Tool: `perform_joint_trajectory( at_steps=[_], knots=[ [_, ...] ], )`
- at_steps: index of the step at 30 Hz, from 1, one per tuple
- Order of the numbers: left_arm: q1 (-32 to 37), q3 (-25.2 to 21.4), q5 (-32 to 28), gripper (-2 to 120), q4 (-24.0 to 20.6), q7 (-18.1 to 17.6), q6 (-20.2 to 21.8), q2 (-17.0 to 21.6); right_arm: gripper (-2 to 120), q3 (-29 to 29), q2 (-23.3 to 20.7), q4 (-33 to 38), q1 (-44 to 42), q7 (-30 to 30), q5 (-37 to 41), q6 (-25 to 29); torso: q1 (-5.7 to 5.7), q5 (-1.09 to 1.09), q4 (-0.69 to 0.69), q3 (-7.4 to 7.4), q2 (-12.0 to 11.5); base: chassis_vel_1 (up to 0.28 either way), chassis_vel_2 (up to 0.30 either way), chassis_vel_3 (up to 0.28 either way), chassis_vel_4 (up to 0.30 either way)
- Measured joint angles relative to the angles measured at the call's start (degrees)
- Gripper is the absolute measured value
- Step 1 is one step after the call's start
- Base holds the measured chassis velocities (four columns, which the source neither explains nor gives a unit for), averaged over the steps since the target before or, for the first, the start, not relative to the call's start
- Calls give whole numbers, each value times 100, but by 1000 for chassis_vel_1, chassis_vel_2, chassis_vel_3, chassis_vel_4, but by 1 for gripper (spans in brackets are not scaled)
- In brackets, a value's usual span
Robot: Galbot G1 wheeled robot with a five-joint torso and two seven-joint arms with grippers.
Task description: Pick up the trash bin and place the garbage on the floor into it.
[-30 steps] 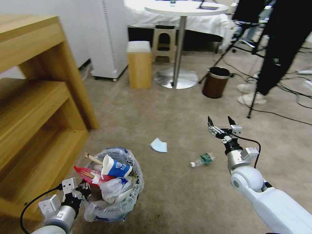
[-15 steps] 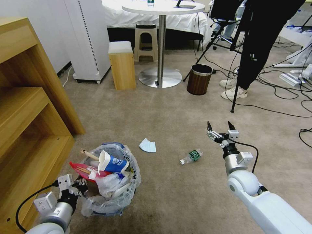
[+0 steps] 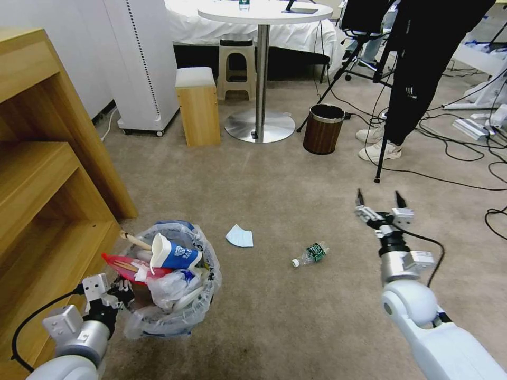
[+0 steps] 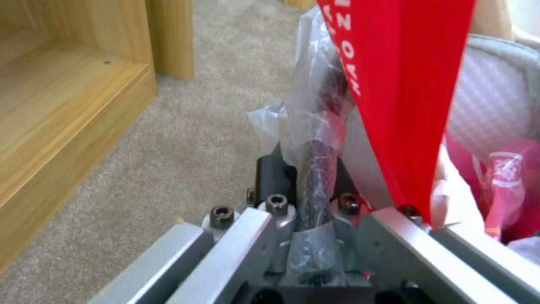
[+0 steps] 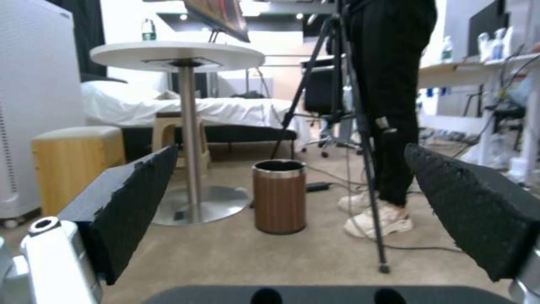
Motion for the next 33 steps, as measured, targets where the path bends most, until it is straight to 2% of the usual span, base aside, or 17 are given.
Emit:
perform_joint_trajectory(
  at_steps=[10,20,33],
  knots=[
    [51,22,8,0,-1,34,-46,-7,100,207,437,114,-610,3,-896,425,0,0,0,0,0,0,0,0,0],
    [80,40,-22,0,-11,35,-46,144,100,310,751,91,-877,-15,-1195,720,0,0,0,0,0,0,0,0,0],
    [-5,56,-72,0,80,67,-46,238,100,176,1043,-2,-874,-54,-1444,759,0,0,0,0,0,0,0,0,0]
  ],
)
